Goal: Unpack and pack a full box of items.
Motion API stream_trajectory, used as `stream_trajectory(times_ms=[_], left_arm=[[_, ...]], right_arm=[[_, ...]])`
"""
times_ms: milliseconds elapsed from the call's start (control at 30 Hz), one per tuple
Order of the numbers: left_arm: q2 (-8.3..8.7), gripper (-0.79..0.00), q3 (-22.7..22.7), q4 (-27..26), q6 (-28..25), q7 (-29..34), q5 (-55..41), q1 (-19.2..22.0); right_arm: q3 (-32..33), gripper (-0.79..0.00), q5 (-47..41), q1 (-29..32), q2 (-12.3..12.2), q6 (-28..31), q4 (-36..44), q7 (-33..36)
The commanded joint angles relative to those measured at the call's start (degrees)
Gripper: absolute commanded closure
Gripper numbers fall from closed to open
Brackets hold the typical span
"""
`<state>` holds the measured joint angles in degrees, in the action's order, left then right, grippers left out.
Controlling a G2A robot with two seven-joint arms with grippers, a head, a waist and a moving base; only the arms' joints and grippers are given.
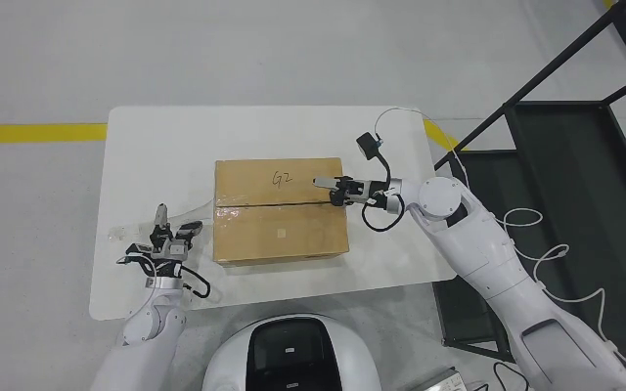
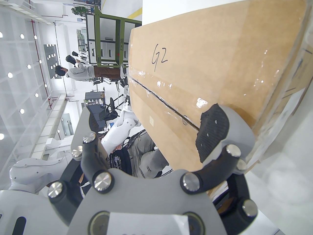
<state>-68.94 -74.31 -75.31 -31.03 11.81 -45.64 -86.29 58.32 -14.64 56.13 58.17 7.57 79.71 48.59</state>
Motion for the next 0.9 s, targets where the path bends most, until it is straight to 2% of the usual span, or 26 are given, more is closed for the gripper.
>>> stream_trajectory(times_ms=[0, 267, 667, 867], left_arm=[[-0.12, 0.000, -0.3, 0.0, 0.3, -0.3, 0.0, 0.0], [-0.55, 0.000, -1.3, -1.8, -0.5, -0.7, 0.6, -0.7], [-0.42, 0.000, -4.2, -13.7, -1.6, -0.7, 8.5, -5.9], [-0.67, 0.000, -3.8, -16.7, -2.4, -1.5, 15.0, -6.8]], right_arm=[[0.0, -0.785, 0.0, 0.0, 0.0, 0.0, 0.0, 0.0], [0.0, -0.785, 0.0, 0.0, 0.0, 0.0, 0.0, 0.0], [0.0, -0.785, 0.0, 0.0, 0.0, 0.0, 0.0, 0.0], [0.0, -0.785, 0.0, 0.0, 0.0, 0.0, 0.0, 0.0]])
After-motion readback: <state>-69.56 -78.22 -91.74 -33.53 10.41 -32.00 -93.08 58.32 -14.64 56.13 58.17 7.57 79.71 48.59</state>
